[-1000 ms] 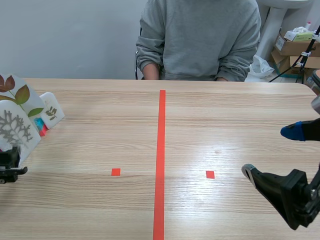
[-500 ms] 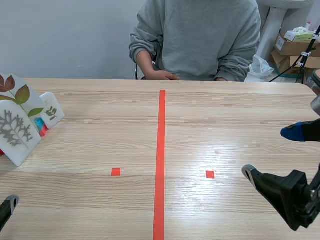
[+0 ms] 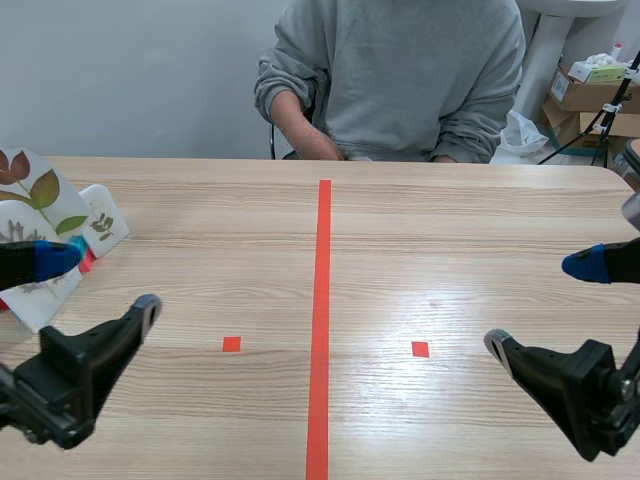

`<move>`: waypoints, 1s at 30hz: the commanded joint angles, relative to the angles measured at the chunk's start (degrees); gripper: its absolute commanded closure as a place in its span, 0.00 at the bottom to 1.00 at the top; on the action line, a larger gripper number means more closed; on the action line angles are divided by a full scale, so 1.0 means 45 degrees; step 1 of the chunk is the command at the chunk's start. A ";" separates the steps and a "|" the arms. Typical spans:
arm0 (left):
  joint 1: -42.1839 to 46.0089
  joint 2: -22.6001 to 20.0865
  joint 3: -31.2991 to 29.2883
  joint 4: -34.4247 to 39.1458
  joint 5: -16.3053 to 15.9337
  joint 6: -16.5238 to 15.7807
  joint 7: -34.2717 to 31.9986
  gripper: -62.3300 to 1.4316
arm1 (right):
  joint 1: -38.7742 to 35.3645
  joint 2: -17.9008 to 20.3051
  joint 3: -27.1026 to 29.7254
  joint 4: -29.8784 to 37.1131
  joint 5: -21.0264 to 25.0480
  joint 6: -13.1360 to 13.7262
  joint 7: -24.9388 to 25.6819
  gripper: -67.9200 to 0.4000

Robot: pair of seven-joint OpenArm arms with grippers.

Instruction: Do the leaf sorting experiment

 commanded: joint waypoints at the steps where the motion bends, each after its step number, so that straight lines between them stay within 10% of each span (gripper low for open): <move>1: 0.0097 0.0029 0.0282 0.0034 -0.0121 0.0262 0.0083 0.18 | 0.0083 0.0131 0.0039 0.0175 0.0151 -0.0029 0.0189 0.03; 7: 0.0097 0.0029 0.1627 0.0899 -0.1341 0.0636 0.1413 0.18 | 0.0083 0.0131 0.0039 0.0175 0.0151 -0.0019 0.0330 0.03; 15: 0.0505 0.0024 0.2390 0.1710 -0.1365 0.0826 0.2205 0.18 | 0.0073 0.0131 0.0053 0.0175 0.0340 0.1205 0.0340 0.03; 30: 0.0617 0.0019 0.2414 0.1705 -0.1350 0.0675 0.2336 0.18 | 0.0083 0.0131 0.0053 0.0175 0.0335 0.1205 0.0330 0.03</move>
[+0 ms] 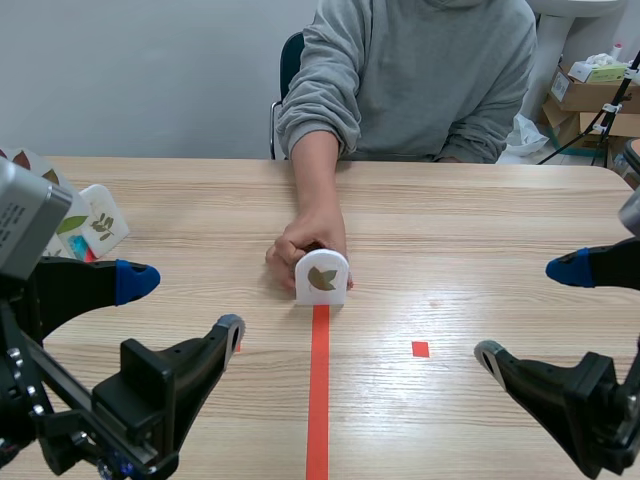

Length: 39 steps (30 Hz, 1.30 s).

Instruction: Do the leaf sorting experiment

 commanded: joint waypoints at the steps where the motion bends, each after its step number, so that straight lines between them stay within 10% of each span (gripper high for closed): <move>1: 0.0024 0.0024 0.0063 0.0170 -0.0121 -0.0034 -0.0175 0.18 | 0.0083 0.0131 0.0053 0.0175 0.0141 0.0097 0.0189 0.03; 39: -0.0015 0.0024 0.0063 0.0160 -0.0029 -0.0029 -0.0155 0.18 | 0.0087 0.0126 0.0049 0.0175 -0.0053 0.0097 0.0189 0.03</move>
